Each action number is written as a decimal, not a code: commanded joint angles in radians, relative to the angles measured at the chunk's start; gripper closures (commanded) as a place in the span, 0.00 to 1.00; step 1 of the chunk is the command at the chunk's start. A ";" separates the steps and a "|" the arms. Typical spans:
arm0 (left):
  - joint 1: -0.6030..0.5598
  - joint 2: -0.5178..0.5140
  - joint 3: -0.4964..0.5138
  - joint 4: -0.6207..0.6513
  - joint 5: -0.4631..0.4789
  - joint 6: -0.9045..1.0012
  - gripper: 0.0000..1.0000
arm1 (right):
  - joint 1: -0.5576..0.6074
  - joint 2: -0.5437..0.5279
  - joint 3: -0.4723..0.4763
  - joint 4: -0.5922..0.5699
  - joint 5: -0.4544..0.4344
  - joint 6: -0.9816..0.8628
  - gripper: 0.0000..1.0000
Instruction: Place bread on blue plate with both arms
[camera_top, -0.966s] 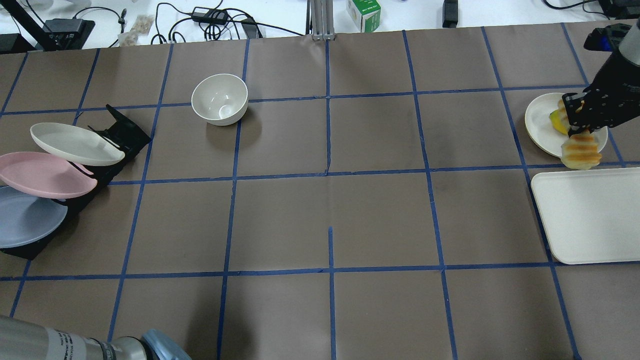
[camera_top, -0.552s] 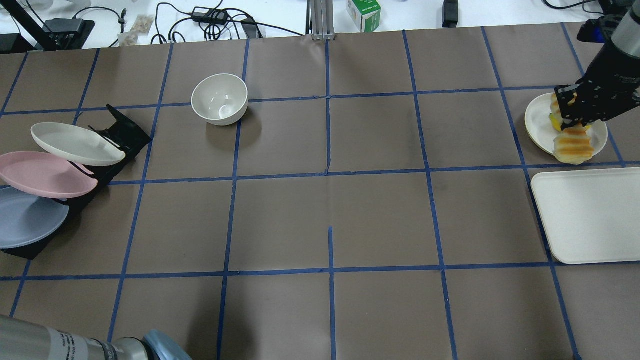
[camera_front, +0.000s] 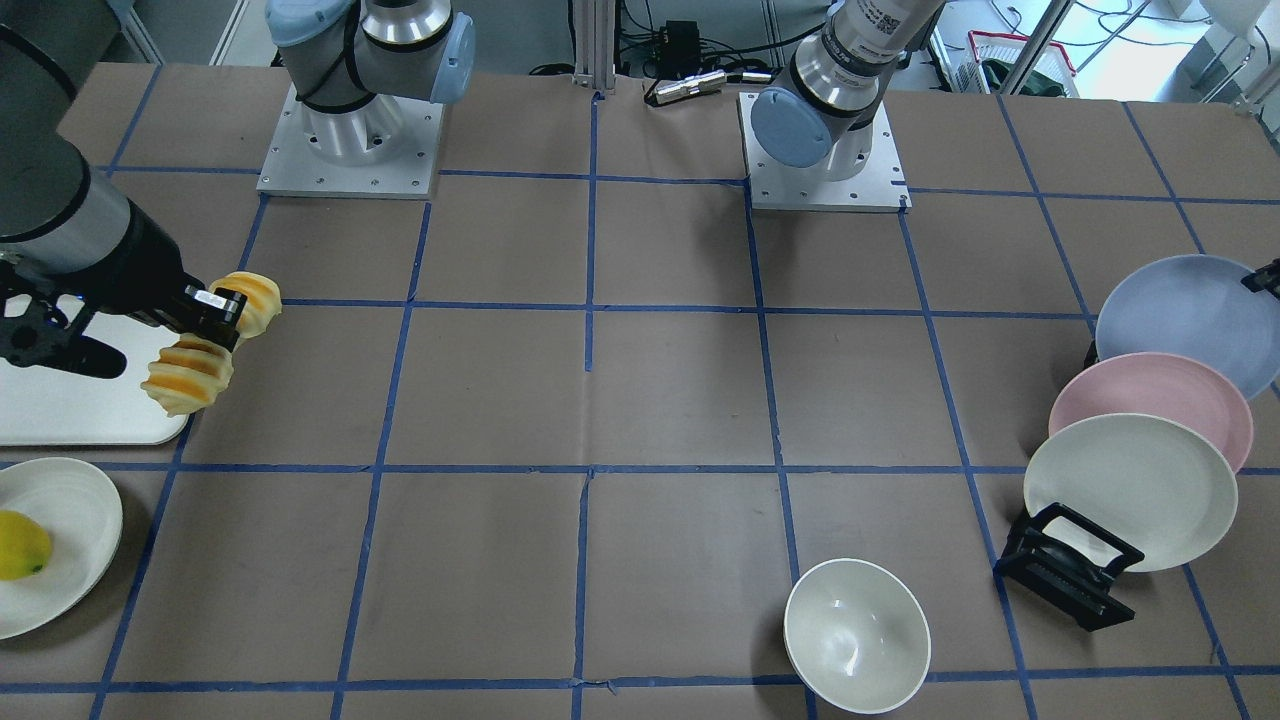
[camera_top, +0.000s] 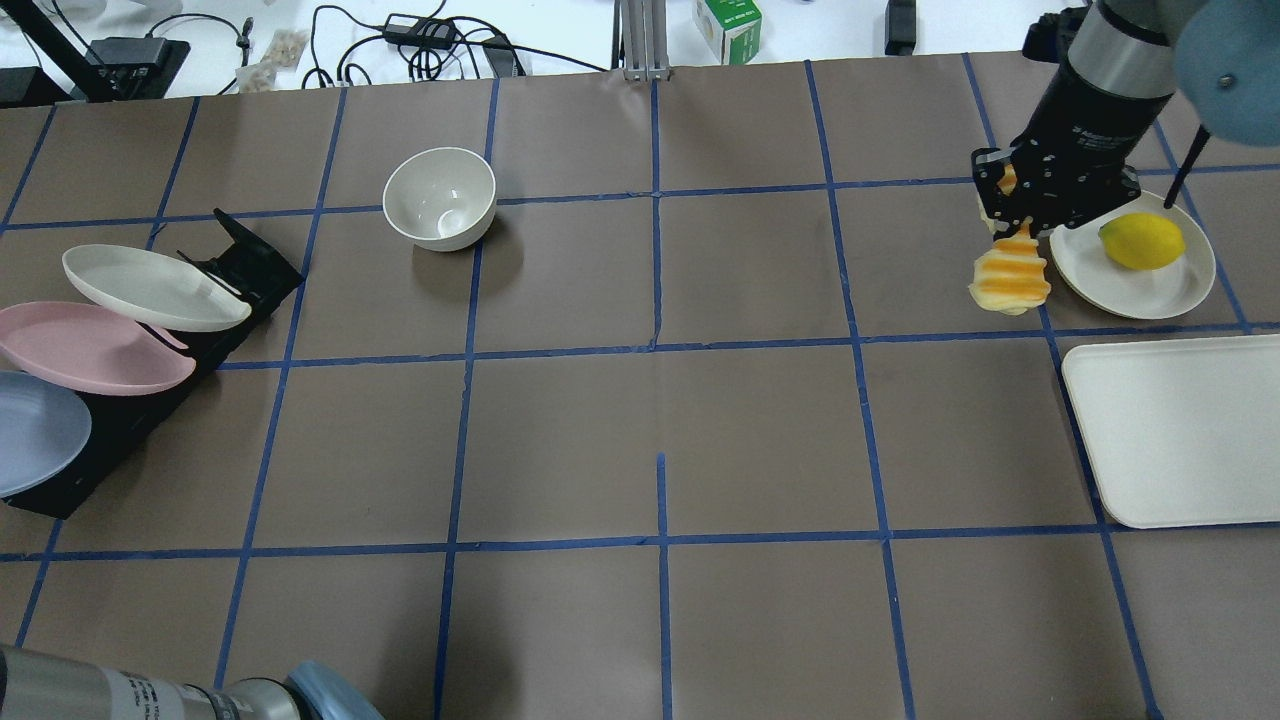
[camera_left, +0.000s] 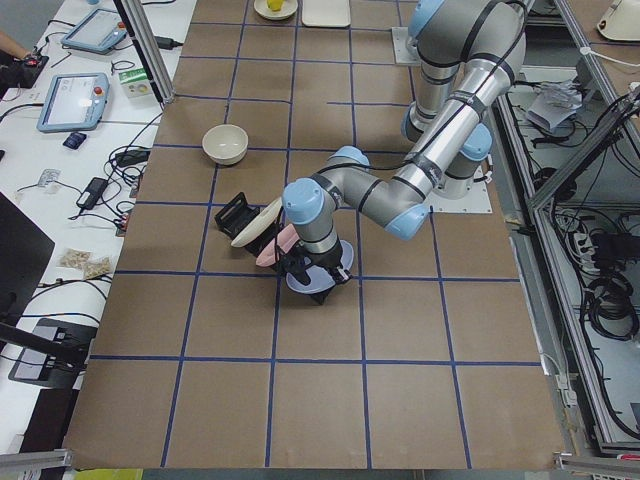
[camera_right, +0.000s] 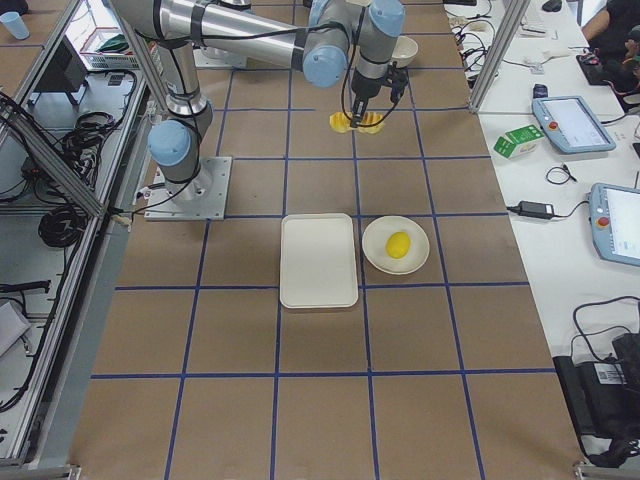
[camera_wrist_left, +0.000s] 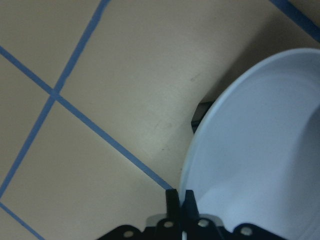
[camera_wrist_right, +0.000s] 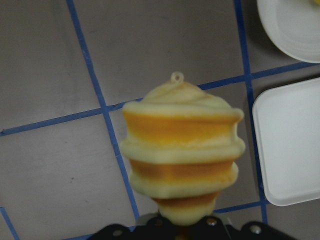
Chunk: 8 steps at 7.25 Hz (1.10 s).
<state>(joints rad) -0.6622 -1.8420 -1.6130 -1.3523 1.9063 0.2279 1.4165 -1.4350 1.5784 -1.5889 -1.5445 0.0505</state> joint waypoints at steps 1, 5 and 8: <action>-0.005 0.102 0.015 -0.160 0.005 0.002 1.00 | 0.056 0.001 0.005 0.000 0.012 0.035 1.00; -0.152 0.234 -0.030 -0.435 -0.221 -0.042 1.00 | 0.096 0.001 0.015 0.004 0.057 0.070 1.00; -0.464 0.193 -0.059 -0.362 -0.492 -0.053 1.00 | 0.104 0.005 0.015 0.003 0.064 0.071 1.00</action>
<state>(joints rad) -0.9874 -1.6260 -1.6605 -1.7742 1.5442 0.1834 1.5158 -1.4296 1.5934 -1.5850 -1.4812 0.1176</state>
